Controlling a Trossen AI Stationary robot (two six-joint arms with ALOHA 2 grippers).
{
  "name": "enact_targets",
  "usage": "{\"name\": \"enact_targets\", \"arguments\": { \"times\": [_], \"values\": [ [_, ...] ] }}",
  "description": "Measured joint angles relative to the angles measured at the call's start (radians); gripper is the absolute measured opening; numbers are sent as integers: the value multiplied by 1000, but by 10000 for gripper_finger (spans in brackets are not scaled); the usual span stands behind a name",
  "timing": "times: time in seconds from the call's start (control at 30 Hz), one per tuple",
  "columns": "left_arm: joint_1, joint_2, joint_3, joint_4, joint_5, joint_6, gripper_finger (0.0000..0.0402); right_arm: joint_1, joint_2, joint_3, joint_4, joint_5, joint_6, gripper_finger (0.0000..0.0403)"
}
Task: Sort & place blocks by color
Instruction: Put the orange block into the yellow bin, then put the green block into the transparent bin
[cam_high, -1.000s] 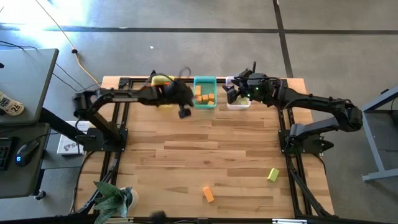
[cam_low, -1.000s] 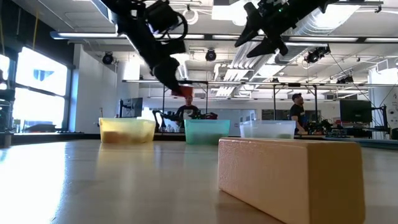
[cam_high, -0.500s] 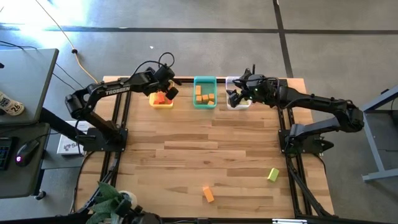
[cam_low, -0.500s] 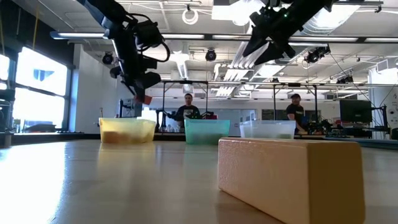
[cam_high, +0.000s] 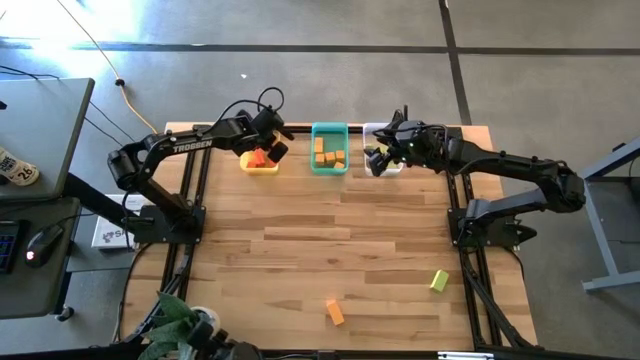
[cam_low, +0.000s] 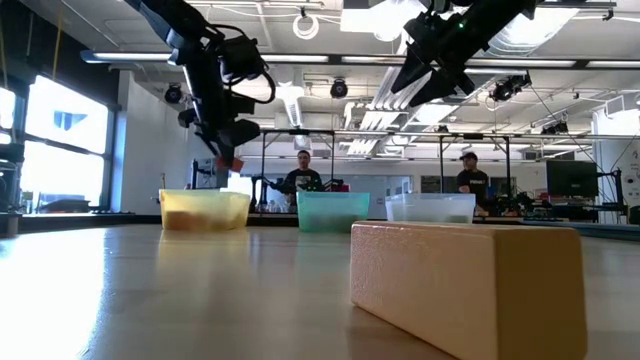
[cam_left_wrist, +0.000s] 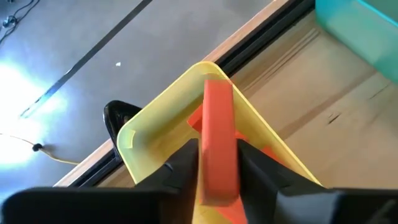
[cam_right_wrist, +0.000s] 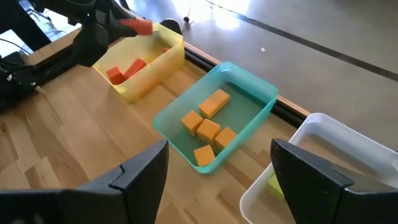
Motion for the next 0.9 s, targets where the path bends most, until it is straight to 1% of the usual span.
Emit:
{"name": "enact_targets", "arguments": {
  "times": [0.13, 0.3, 0.43, 0.53, 0.7, 0.9],
  "values": [
    [0, 0, 0, 1, 1, 14, 119, 0, -2, 0, -1, 0, 14, 270],
    [0, 0, 0, 8, 4, 30, 157, 28, -26, 0, -17, 1, 112, 270],
    [0, 0, 0, 35, 15, 41, 173, 73, -54, 0, -85, -1, 202, 270],
    [0, -5, 0, 55, 63, 67, 176, 117, -75, 0, -173, -31, 320, 270],
    [-9, -24, 0, 107, 157, 103, 175, 211, -88, 0, -330, -85, 571, 270],
    [-33, -35, 0, 165, 168, 141, 173, 344, -87, 0, -481, -79, 847, 270]
  ]
}}
